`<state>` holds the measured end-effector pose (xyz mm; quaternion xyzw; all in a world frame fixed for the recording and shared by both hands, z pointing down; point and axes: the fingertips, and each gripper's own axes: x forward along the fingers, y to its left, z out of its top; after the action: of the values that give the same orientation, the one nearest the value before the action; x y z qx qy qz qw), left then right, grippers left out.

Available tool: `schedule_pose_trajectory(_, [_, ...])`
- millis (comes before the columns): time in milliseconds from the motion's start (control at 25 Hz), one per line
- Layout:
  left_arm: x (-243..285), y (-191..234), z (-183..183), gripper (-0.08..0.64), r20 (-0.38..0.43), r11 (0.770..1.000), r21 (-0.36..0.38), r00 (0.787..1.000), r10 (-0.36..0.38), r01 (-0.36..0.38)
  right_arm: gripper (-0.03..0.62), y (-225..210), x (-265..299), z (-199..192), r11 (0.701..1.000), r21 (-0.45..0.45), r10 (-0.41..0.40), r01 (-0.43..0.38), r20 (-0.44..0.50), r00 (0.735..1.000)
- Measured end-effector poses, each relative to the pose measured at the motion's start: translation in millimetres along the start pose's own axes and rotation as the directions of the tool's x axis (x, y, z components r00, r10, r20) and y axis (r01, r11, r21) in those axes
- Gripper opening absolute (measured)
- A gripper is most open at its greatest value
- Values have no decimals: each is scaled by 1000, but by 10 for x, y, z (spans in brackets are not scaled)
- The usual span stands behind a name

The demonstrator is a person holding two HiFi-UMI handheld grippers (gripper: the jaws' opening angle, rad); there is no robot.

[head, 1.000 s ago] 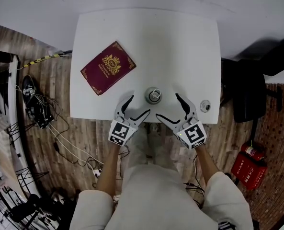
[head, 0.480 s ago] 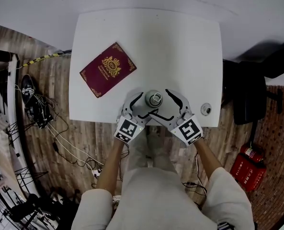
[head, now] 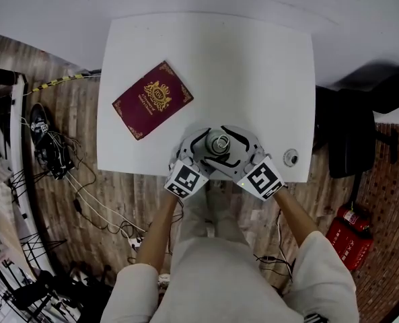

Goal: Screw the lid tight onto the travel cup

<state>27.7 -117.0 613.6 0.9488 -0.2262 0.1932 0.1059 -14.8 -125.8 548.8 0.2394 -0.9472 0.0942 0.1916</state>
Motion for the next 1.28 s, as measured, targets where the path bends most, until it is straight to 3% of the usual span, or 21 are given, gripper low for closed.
schedule_pose_trajectory(640, [24, 15, -12, 351, 18, 1000, 21, 1000, -21, 20, 302, 54, 88, 162, 985, -93, 149, -148, -1, 989])
schedule_pose_trajectory(1040, [32, 14, -26, 351, 10, 998, 63, 999, -33, 33, 264, 126, 184, 185, 968, -151, 196, -198, -29, 980])
schedule_pose_trajectory(1280, [31, 11, -64, 351, 2, 998, 53, 1000, -30, 30, 258, 115, 177, 206, 974, -150, 172, -170, -4, 985])
